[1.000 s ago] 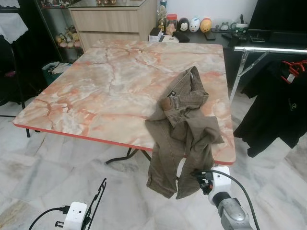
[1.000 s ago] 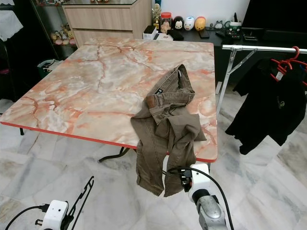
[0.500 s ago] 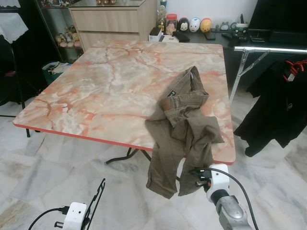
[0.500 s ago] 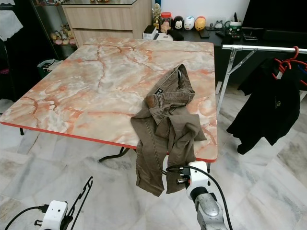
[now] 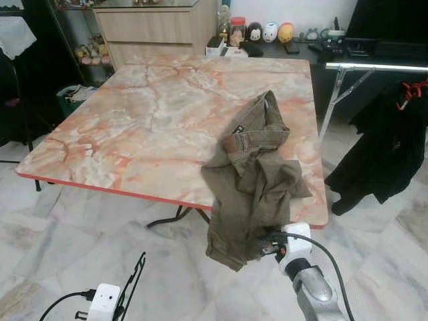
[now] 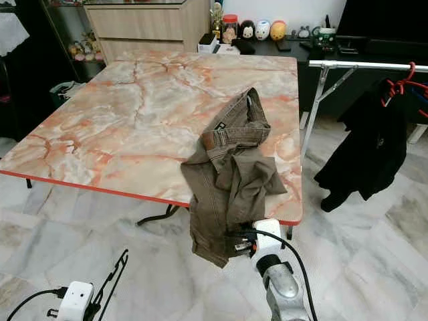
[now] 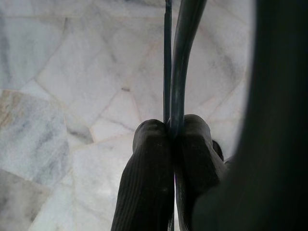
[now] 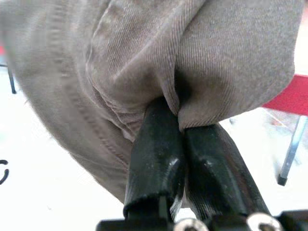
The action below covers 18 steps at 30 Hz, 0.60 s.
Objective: Hang hanger
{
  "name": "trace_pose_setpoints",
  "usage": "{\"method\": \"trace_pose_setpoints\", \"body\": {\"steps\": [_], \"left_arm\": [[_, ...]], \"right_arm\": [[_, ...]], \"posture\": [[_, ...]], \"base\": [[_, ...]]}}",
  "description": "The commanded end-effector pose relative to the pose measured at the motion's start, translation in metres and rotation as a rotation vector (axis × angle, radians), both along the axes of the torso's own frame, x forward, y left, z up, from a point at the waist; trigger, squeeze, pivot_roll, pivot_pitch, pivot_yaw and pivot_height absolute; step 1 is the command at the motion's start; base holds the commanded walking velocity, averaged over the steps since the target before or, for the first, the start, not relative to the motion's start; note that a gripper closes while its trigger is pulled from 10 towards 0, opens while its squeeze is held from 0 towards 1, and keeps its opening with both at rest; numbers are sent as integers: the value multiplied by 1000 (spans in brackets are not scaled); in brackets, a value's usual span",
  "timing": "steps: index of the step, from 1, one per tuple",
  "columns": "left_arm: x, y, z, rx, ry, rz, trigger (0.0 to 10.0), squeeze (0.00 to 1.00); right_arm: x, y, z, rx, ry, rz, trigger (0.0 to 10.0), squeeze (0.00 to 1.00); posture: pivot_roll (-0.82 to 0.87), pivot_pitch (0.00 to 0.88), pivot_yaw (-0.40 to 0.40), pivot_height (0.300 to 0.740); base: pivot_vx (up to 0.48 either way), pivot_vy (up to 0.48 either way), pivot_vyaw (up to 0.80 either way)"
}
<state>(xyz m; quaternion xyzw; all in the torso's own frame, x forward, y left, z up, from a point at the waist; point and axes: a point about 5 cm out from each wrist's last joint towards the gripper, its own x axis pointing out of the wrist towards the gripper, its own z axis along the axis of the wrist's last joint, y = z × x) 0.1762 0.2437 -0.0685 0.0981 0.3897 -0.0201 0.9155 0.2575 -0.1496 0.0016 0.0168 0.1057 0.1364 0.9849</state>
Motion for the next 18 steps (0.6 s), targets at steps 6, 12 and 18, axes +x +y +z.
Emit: {"method": "trace_pose_setpoints", "body": {"steps": [6,12,18], "left_arm": [[-14,8,-5,28,65,11,10000,0],[-14,7,-6,25,67,15,10000,0],[-15,7,-6,26,68,10,10000,0]], "right_arm": [[-11,0,22,-4,-155,-42,10000,0],[-26,-4,30,-18,-175,-79,10000,0],[-5,-11,61,-22,-270,-118,10000,0]], "posture": [[128,14,53,740],[113,16,52,740],[104,14,57,740]], "base": [[0,0,0],[0,0,0],[0,0,0]]}}
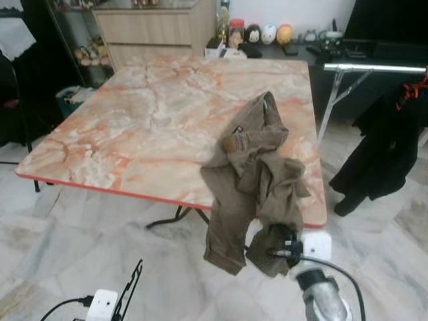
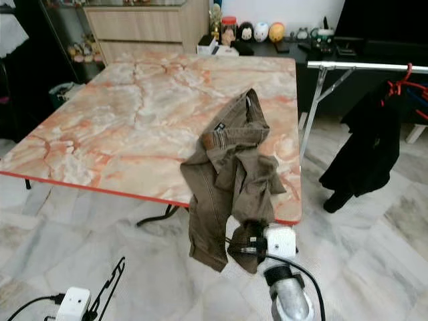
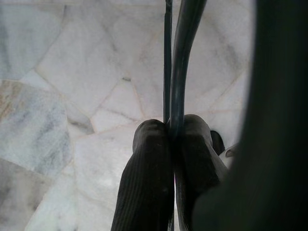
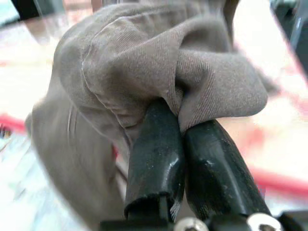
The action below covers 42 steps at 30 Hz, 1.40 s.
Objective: Hang hanger
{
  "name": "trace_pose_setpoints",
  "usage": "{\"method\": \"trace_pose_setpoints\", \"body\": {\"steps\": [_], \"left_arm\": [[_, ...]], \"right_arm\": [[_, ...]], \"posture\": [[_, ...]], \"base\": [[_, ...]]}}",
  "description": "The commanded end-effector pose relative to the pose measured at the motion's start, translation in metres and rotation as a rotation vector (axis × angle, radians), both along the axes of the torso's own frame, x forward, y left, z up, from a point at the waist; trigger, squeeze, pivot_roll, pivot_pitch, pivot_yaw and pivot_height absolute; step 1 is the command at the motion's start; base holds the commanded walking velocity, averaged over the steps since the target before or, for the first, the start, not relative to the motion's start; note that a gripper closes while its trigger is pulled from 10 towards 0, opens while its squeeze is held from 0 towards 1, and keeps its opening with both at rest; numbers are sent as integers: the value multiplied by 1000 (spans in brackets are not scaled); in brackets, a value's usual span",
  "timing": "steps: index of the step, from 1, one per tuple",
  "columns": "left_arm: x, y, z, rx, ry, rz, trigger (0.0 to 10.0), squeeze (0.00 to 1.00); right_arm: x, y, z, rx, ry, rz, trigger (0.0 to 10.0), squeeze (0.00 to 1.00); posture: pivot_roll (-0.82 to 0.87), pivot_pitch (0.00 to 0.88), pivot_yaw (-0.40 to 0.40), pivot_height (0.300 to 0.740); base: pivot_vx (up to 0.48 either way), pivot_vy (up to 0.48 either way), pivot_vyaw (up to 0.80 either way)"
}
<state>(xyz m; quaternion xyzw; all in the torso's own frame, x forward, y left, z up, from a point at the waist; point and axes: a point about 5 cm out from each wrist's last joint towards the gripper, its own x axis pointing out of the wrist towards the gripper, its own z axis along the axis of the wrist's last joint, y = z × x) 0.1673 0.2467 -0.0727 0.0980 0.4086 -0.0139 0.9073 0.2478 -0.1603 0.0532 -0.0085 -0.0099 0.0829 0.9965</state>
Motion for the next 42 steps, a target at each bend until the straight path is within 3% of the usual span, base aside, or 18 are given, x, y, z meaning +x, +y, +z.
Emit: {"method": "trace_pose_setpoints", "body": {"steps": [1,6,12,17,24,29,32,39,42], "left_arm": [[-6,3,-2,18,27,-7,10000,0],[-3,2,-1,14,12,-7,10000,0],[-2,3,0,15,7,-5,10000,0],[0,5,1,17,0,1,10000,0],[2,4,2,17,-6,1,10000,0],[2,3,2,18,-11,-3,10000,0],[1,3,2,19,-14,-4,10000,0],[-2,3,1,15,-16,-11,10000,0],[-3,3,1,15,-16,-12,10000,0]], "right_arm": [[19,-1,22,6,-70,-9,10000,0],[54,1,50,-1,-141,6,10000,0],[80,3,72,-24,-186,21,10000,0],[117,-10,100,-86,-205,-17,10000,0],[137,-24,121,-166,-197,-87,10000,0],[143,-33,114,-272,-112,-166,10000,0],[140,-35,99,-270,-46,-190,10000,0],[116,-16,38,-247,151,-99,10000,0],[111,-13,28,-256,181,-90,10000,0]], "posture": [[104,14,57,740],[113,8,61,740],[118,7,60,740],[128,9,58,740],[130,14,60,740],[136,21,62,740],[136,23,62,740],[147,26,61,740],[148,23,62,740]], "base": [[0,0,0],[0,0,0],[0,0,0],[0,0,0],[0,0,0],[0,0,0],[0,0,0],[0,0,0],[0,0,0]]}}
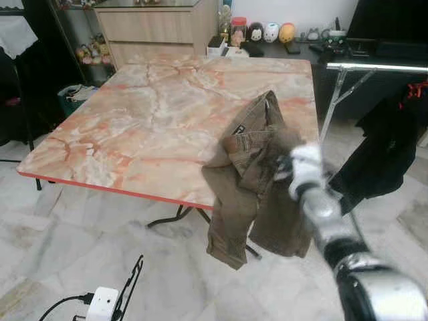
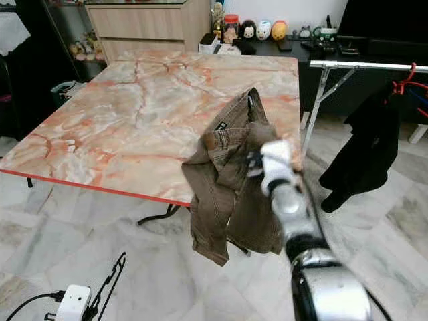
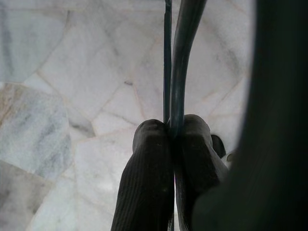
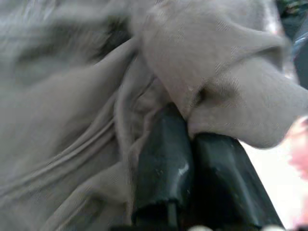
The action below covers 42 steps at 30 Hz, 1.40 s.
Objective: Hang hanger
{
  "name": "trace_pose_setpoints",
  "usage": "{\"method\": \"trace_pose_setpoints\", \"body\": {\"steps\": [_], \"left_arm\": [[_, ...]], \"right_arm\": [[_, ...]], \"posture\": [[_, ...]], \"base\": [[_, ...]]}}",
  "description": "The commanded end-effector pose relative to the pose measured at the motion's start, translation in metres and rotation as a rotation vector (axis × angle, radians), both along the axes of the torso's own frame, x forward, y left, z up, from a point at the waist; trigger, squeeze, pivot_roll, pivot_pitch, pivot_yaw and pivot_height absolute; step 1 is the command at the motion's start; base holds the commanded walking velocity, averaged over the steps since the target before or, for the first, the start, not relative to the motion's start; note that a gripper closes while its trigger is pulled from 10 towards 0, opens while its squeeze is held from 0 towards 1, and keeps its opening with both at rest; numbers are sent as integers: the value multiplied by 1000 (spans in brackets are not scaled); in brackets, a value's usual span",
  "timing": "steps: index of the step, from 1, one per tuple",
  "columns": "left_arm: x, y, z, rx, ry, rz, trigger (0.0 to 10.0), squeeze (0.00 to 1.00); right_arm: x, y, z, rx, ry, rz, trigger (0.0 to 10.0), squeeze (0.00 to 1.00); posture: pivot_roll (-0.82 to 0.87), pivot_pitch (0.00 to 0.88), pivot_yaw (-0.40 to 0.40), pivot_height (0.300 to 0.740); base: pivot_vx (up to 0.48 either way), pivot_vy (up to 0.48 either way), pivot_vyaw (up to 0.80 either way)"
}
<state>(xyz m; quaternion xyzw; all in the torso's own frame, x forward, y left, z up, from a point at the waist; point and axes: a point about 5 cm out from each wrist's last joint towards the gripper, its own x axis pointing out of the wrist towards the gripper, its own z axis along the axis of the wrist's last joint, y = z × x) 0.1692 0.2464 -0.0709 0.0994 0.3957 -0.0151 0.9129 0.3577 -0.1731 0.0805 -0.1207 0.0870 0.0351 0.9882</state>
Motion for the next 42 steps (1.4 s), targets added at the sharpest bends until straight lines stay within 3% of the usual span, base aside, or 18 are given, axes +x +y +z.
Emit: {"method": "trace_pose_setpoints", "body": {"steps": [1,5,12,13,14,15,28,42], "left_arm": [[-5,4,-1,16,13,-6,10000,0],[-6,6,-1,19,21,-6,10000,0],[-7,8,-1,23,30,-4,10000,0],[-7,8,-1,24,31,-3,10000,0],[-7,8,-1,24,32,-3,10000,0],[-7,7,-2,24,32,-2,10000,0],[-6,2,-3,17,28,-5,10000,0],[-3,4,0,16,10,-9,10000,0]], "right_arm": [[-1,0,-3,2,18,5,10000,0],[-7,-1,-13,25,52,-14,10000,0],[-2,-6,-5,20,38,-28,10000,0],[-1,-8,-3,26,30,-32,10000,329],[0,-8,-1,36,24,-35,10000,961],[1,-8,1,41,14,-34,10000,1000],[14,-5,31,99,-137,-48,10000,1000],[16,3,41,142,-204,-24,10000,1000]], "posture": [[148,22,62,740],[149,14,64,740],[149,1,59,740],[149,1,59,740],[152,0,58,740],[153,0,57,740],[146,20,61,740],[134,35,70,740]], "base": [[0,0,0],[0,0,0],[0,0,0],[0,0,0],[0,0,0],[0,0,0],[0,0,0],[0,0,0]]}}
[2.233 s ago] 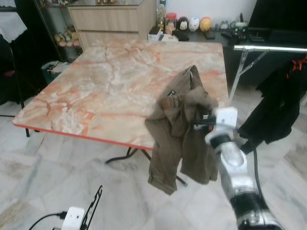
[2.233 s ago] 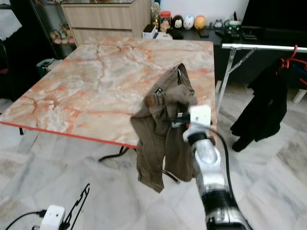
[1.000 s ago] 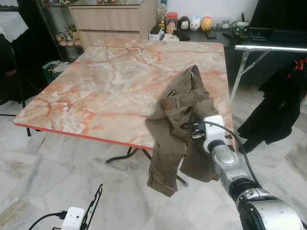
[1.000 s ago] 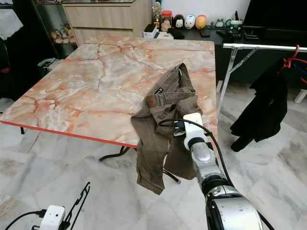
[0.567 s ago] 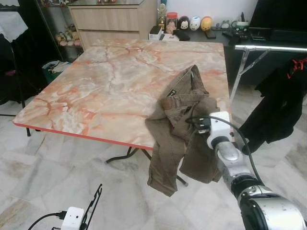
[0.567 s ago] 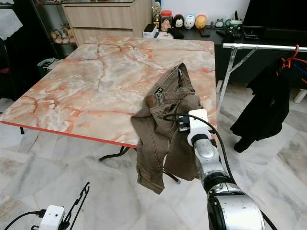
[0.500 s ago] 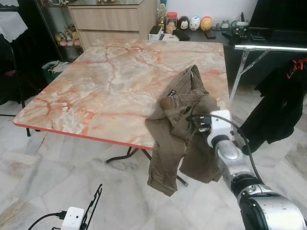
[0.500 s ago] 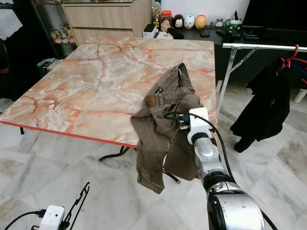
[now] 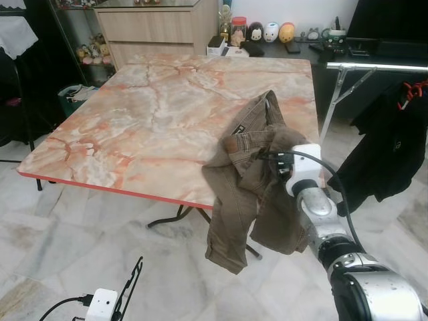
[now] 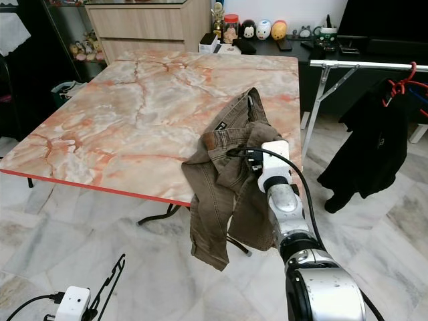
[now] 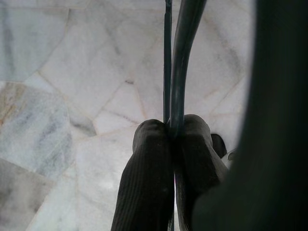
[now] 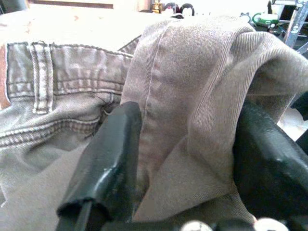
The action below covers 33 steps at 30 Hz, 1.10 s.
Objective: Hang hanger
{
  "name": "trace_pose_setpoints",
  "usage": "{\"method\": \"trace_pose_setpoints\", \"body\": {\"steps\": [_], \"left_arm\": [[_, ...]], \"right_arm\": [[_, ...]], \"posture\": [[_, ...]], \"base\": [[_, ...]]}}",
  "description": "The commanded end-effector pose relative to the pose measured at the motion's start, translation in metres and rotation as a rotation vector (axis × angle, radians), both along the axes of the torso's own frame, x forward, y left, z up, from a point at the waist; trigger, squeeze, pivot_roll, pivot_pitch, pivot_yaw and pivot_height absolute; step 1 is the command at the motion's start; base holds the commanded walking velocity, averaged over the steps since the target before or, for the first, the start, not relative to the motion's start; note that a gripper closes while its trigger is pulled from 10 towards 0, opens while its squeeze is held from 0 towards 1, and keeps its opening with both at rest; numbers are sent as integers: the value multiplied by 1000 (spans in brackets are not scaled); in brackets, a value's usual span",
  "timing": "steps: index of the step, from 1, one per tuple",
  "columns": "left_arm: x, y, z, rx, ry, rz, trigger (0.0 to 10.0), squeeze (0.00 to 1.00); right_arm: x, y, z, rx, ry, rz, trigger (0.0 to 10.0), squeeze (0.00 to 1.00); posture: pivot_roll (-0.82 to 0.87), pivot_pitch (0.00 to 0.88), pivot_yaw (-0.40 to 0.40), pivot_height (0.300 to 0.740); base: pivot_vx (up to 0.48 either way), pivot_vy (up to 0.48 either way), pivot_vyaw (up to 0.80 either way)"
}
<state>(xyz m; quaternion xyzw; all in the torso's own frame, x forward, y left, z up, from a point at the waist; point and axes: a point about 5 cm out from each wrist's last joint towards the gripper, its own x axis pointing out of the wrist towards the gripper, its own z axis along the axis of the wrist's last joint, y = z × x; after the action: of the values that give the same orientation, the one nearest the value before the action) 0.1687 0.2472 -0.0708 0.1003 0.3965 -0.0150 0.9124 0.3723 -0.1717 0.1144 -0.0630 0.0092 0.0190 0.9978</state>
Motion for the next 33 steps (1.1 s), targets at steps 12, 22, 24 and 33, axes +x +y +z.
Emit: {"method": "trace_pose_setpoints", "body": {"steps": [12,22,24,33], "left_arm": [[2,-1,1,7,-3,-21,10000,0],[2,0,1,8,-2,-21,10000,0],[1,0,1,8,0,-20,10000,0],[0,0,0,6,5,-13,10000,0]], "right_arm": [[-14,4,-5,54,-78,-10,10000,1000],[-32,7,-7,96,-155,-7,10000,141],[-36,8,-3,90,-199,-2,10000,0],[-69,21,-13,74,-219,62,10000,0]], "posture": [[125,42,73,740],[124,35,71,740],[124,33,70,740],[124,26,66,740]], "base": [[0,0,0],[0,0,0],[0,0,0],[0,0,0]]}}
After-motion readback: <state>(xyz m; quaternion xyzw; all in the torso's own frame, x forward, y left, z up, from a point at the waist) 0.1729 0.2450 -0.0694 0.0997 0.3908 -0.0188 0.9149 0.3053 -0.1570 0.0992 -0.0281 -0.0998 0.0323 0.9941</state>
